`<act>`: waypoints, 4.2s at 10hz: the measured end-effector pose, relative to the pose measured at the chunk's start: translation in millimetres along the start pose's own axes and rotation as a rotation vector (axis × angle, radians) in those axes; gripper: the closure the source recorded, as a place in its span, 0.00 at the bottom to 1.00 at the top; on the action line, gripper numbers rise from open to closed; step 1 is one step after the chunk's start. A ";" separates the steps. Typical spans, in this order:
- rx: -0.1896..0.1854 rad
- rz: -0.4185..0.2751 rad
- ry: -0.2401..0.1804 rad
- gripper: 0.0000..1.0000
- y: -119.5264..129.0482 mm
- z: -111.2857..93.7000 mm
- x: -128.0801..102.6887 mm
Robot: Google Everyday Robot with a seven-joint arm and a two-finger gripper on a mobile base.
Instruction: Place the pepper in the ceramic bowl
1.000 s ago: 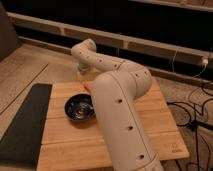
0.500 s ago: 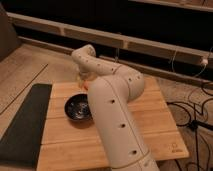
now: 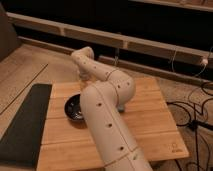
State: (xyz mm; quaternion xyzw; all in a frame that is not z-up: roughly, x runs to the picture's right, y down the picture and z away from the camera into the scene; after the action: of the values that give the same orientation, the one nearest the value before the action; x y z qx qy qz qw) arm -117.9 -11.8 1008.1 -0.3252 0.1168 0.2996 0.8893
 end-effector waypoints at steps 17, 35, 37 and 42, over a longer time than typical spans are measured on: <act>0.192 -0.168 -0.195 1.00 28.0 -144.4 -123.6; 0.013 0.211 0.137 0.95 145.8 -91.9 118.1; 0.009 0.145 0.088 0.78 132.9 -80.1 73.8; -0.065 -0.014 0.039 0.29 142.0 -62.5 4.7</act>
State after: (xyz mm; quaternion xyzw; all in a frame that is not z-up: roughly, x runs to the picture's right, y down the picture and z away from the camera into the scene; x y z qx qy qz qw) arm -201.5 36.3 886.5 -0.3604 0.1219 0.2908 0.8779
